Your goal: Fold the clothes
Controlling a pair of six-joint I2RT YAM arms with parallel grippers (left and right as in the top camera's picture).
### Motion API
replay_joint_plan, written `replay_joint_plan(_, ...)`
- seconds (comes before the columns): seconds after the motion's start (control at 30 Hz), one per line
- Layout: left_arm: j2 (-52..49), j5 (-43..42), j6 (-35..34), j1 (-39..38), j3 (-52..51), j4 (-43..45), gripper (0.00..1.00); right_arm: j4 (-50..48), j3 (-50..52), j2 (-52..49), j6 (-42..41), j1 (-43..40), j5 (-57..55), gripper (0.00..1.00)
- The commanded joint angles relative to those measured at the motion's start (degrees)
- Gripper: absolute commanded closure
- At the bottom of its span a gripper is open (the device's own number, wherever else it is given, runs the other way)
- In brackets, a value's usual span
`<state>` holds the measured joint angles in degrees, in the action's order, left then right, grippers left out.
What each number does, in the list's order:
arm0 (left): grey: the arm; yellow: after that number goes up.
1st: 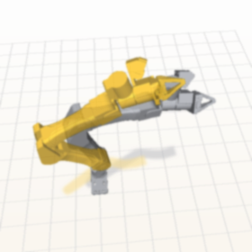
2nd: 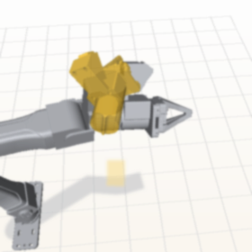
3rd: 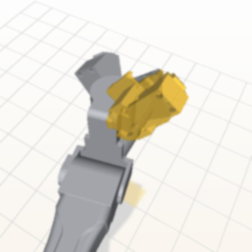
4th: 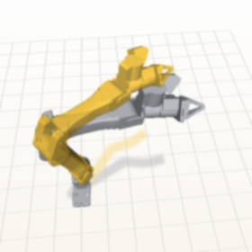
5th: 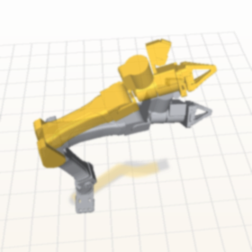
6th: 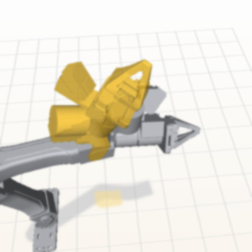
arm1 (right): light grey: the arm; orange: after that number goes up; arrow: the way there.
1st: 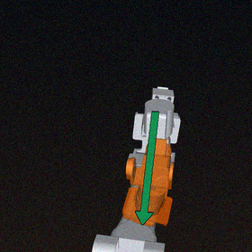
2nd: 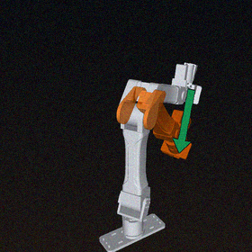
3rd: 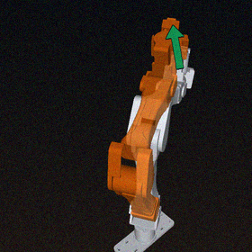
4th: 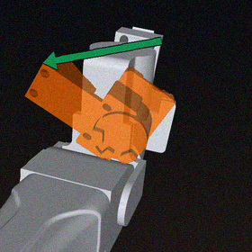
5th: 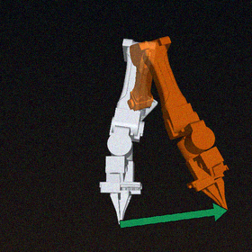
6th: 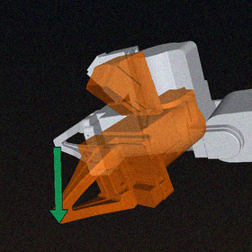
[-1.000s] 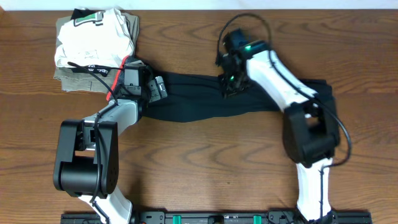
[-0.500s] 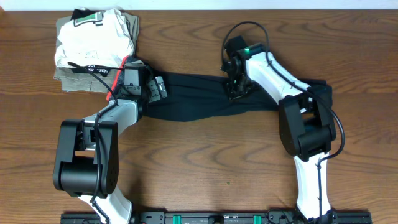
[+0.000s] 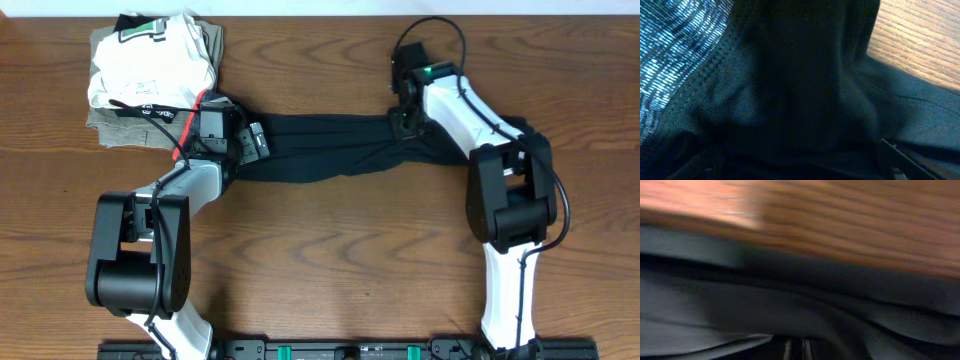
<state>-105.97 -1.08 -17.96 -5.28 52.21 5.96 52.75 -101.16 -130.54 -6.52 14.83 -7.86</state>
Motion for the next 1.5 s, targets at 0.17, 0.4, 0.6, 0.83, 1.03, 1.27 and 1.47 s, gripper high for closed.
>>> replay_joint_plan(0.17, -0.72, 2.25, 0.39, 0.98, 0.04, -0.76, 0.02, 1.03, 0.13, -0.85, -1.11, -5.62, -16.04, 0.92)
replay_joint_plan(0.4, -0.72, 2.27, 2.82, 0.98, 0.04, -0.92, 0.02, 2.34, 0.13, -0.85, -1.18, -11.91, -22.23, 0.92)
replay_joint_plan(0.6, -0.72, 2.25, 2.93, 0.98, 0.04, -0.98, 0.02, 5.42, 0.11, -0.83, -7.85, -18.16, -29.81, 0.95)
replay_joint_plan(0.83, -0.72, 2.27, 2.93, 0.98, 0.04, -1.18, 0.02, 6.43, -0.70, -0.83, -9.33, -23.08, -29.40, 0.92)
replay_joint_plan(1.03, -0.72, 2.25, 2.93, 0.98, 0.04, -1.20, 0.02, 6.71, -2.86, -0.83, -9.09, -23.61, -22.60, 0.98)
replay_joint_plan(1.27, -0.72, 2.25, 2.93, 0.98, 0.04, -1.18, 0.02, 12.74, -12.24, 0.24, -7.23, -21.81, -7.54, 0.99)
replay_joint_plan(1.47, -0.72, 2.25, 2.93, 0.98, 0.04, -1.18, 0.02, 16.74, -19.82, 4.15, 4.59, -18.56, 24.22, 0.93)
